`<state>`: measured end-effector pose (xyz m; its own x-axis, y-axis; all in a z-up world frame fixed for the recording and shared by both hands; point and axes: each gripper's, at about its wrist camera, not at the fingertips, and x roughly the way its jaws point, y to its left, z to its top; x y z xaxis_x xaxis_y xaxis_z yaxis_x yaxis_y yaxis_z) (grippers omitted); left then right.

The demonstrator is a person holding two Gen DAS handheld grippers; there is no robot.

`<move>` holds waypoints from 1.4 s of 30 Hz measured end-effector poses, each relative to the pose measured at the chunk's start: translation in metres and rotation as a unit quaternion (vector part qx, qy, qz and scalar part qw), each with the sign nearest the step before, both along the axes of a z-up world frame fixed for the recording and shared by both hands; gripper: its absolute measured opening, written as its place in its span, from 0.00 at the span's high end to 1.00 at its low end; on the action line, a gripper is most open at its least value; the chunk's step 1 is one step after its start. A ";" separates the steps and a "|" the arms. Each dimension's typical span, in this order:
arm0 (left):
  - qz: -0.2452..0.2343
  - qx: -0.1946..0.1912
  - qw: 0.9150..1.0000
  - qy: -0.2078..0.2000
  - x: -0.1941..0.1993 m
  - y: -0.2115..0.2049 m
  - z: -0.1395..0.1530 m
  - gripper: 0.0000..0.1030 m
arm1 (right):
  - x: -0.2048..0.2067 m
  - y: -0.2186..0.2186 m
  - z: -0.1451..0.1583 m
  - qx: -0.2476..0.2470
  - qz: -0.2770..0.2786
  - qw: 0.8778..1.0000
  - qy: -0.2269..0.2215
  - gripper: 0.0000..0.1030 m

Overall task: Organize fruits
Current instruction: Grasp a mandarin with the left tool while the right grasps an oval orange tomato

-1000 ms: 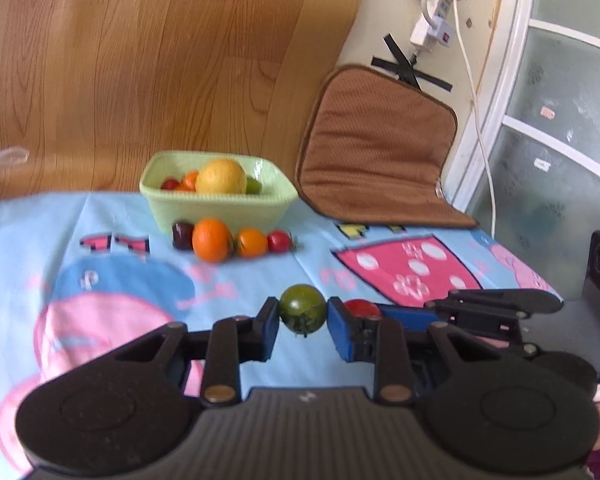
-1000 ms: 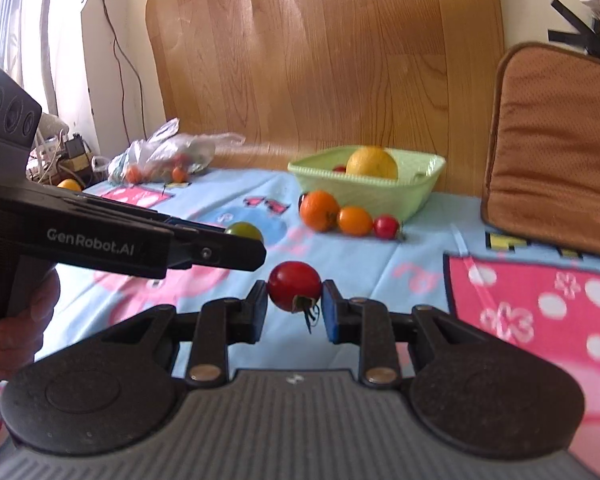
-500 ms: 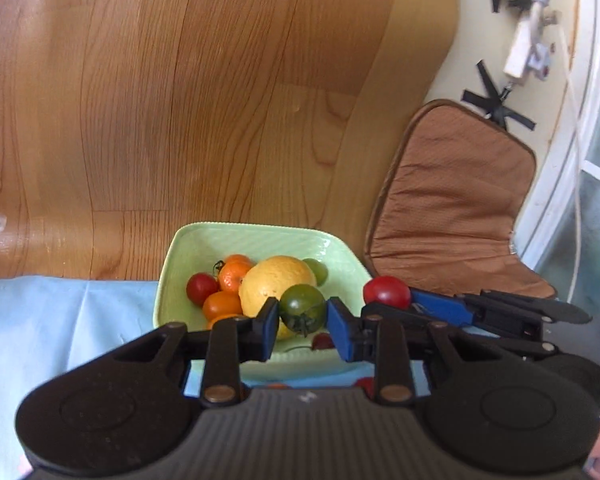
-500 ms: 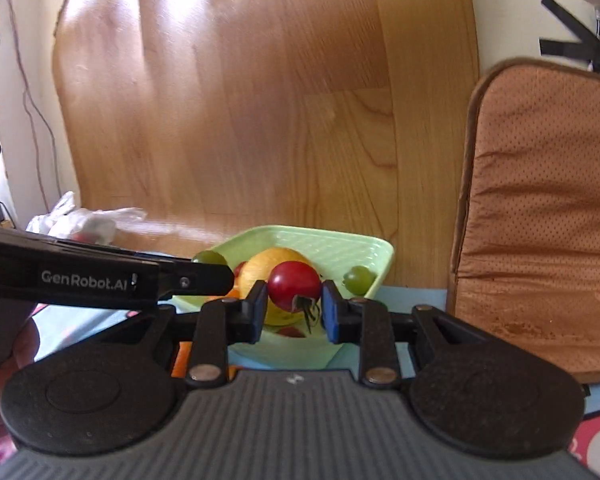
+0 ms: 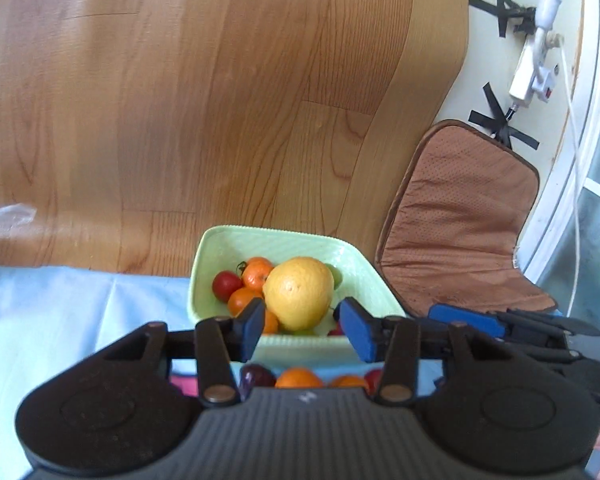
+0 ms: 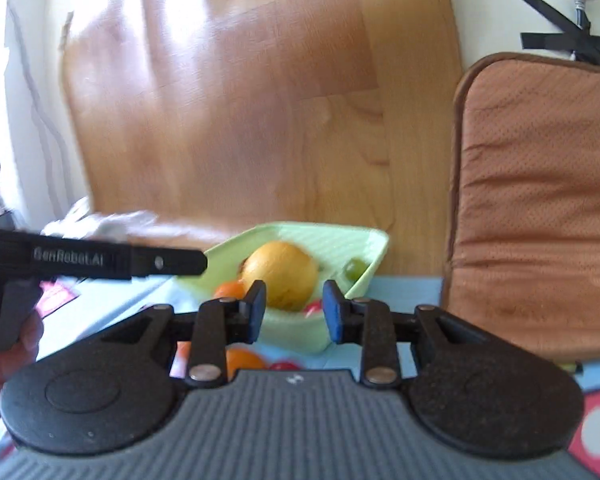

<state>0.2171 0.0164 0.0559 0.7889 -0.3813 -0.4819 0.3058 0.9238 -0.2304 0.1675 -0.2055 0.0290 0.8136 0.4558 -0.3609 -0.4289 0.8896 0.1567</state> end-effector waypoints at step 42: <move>-0.046 -0.009 0.997 0.054 -0.204 0.005 -0.042 0.68 | -0.173 0.033 -0.025 -0.148 0.110 0.983 0.010 0.66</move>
